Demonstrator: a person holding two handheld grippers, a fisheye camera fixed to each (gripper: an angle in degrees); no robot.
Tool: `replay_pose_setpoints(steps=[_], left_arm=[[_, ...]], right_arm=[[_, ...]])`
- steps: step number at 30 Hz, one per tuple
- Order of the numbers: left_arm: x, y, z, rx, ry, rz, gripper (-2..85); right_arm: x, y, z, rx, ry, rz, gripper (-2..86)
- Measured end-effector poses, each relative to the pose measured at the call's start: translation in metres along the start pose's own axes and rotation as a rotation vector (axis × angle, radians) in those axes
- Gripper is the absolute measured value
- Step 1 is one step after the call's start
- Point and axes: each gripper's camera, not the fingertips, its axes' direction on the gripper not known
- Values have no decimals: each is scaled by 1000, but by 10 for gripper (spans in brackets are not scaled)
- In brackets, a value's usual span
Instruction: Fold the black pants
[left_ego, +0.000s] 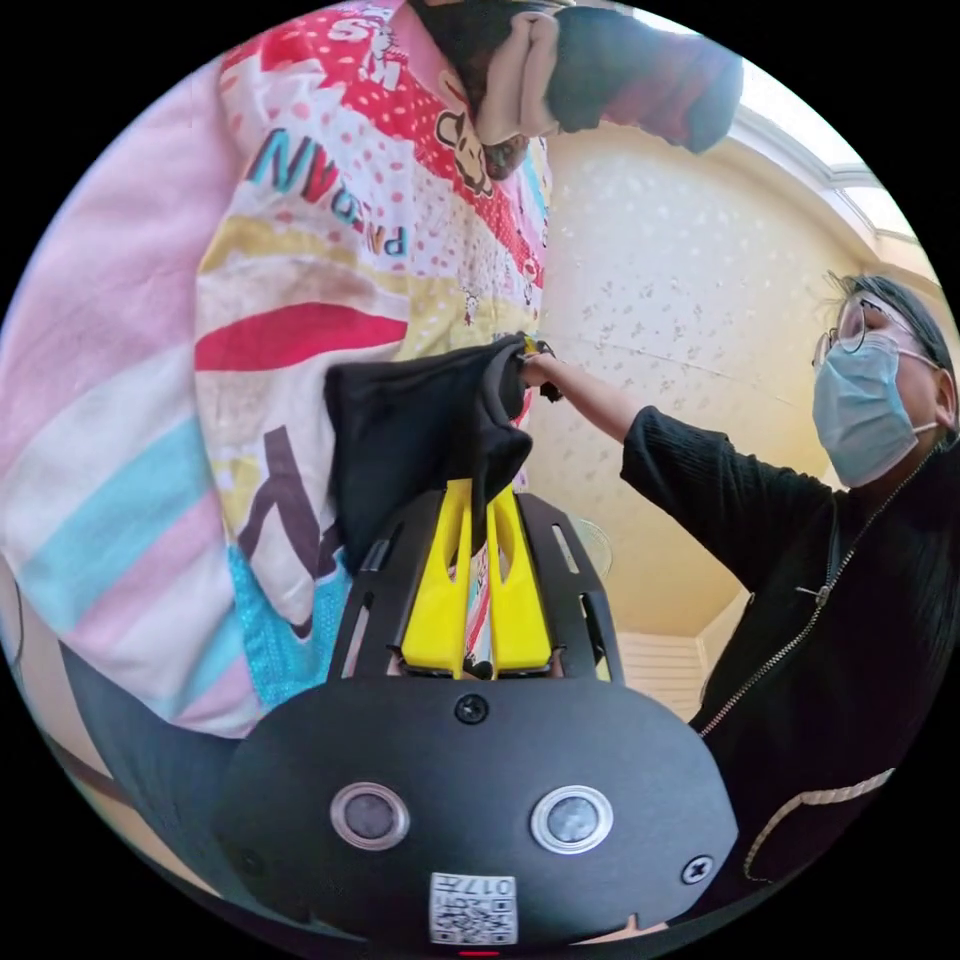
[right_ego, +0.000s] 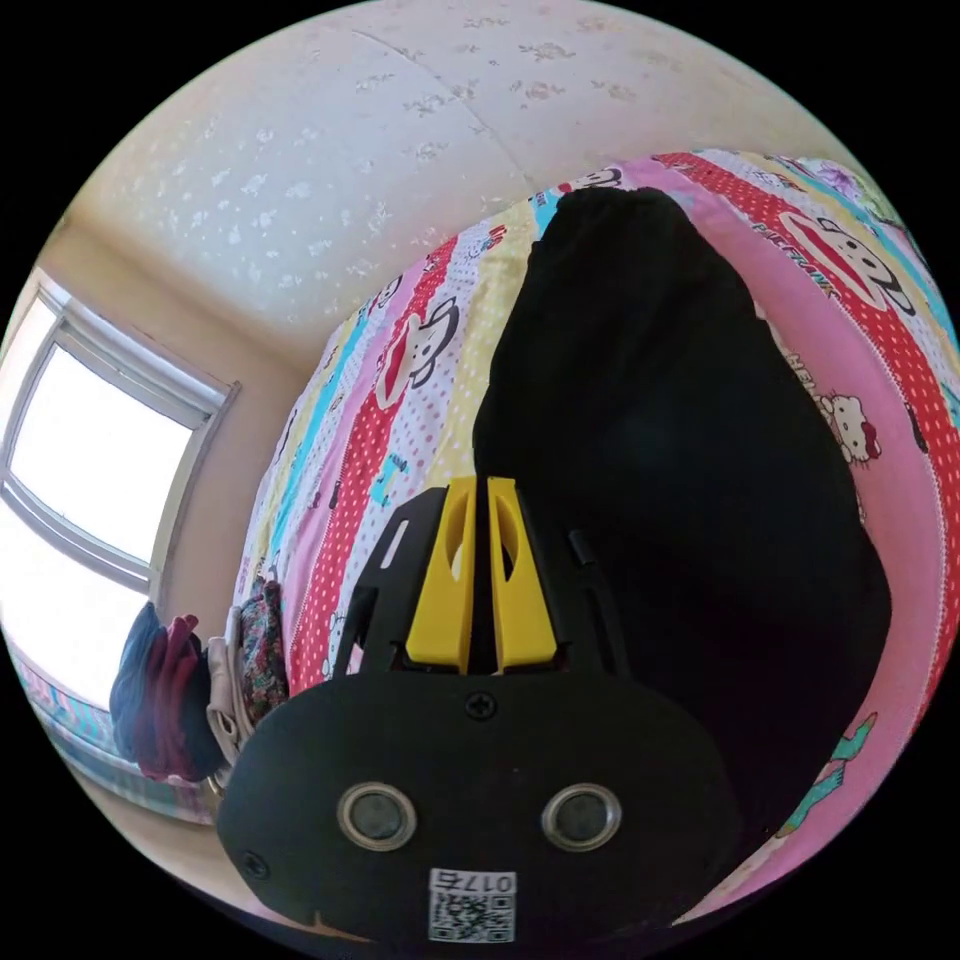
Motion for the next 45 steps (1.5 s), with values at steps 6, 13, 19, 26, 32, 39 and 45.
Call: replay_pose_setpoints(steps=[6, 13, 19, 26, 32, 39, 45], left_arm=[[-26, -4, -2, 25, -68, 8, 112], [-61, 6, -1, 71, -69, -45, 113], [-77, 18, -7, 81, -36, -43, 107], [-45, 54, -33, -37, -180, 57, 90], [22, 18, 4, -144, -369, 531, 76], [17, -24, 51, -249, -421, 600, 140], [-1, -36, 54, -313, -409, 563, 141]], right_arm=[[33, -6, 15, -16, -84, 51, 34], [74, -19, 13, -107, -306, 107, 82], [104, -11, -23, -349, -365, -94, 79], [158, 69, -98, -683, -281, -271, 75], [219, 196, -151, -780, -353, -173, 85], [278, 296, -173, -741, -444, 57, 115], [288, 358, -168, -803, -573, 100, 120]])
